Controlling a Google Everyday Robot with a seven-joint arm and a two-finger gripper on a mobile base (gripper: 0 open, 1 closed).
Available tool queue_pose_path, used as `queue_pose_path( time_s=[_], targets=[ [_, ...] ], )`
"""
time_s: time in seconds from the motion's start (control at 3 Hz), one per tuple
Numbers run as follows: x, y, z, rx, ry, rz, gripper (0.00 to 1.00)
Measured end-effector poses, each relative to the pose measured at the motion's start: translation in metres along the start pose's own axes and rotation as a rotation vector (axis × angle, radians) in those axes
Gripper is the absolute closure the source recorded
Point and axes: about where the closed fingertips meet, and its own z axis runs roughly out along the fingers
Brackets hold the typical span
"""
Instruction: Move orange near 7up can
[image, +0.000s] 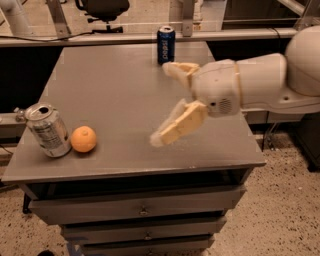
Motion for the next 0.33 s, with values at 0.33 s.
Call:
queue_pose_path(
  time_s=[0.33],
  targets=[
    [-0.0014,0.0012,-0.0070,0.007,0.000,-0.011,0.00]
  ],
)
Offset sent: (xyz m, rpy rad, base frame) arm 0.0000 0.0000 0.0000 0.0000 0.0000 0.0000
